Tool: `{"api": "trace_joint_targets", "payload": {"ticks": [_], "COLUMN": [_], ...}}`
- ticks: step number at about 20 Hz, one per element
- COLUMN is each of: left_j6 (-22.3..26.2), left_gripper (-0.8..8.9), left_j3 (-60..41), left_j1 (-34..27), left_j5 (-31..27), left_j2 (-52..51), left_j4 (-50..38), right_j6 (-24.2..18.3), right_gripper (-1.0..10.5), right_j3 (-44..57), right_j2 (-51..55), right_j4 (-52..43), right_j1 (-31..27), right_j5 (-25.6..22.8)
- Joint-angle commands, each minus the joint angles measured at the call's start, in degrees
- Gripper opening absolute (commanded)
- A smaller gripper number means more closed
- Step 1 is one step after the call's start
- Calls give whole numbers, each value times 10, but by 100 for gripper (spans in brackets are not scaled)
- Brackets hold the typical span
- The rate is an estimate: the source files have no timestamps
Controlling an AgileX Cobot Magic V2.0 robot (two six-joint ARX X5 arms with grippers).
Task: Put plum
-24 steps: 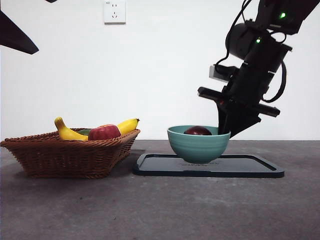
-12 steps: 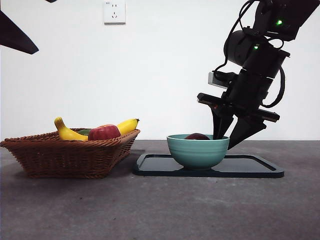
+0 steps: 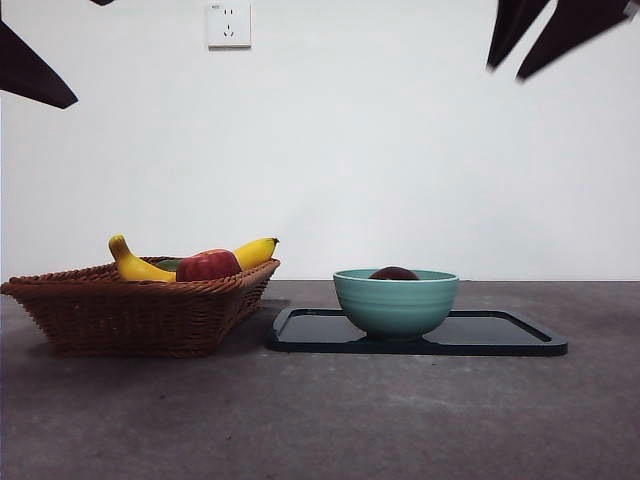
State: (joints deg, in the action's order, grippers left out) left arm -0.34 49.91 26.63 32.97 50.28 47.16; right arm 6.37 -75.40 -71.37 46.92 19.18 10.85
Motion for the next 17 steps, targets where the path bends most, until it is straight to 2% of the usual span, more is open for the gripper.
{"api": "trace_joint_targets", "payload": {"ticks": [1, 8, 12, 17], "left_j6": [9, 9, 9, 9], "left_gripper": [373, 373, 373, 373], "left_j3": [5, 5, 5, 5], "left_j1": [2, 2, 2, 2], "left_j5": [3, 3, 3, 3], "left_j2": [3, 3, 3, 3], "left_j4": [-5, -4, -4, -4], "right_j6": [-10, -11, -10, -10], "right_gripper": [168, 168, 168, 168], "right_j3": [21, 186, 257, 275], "right_j2": [47, 223, 281, 299], "right_j4": [4, 2, 3, 2], "right_j1": [9, 19, 22, 22], "right_j5": [6, 97, 132, 133]}}
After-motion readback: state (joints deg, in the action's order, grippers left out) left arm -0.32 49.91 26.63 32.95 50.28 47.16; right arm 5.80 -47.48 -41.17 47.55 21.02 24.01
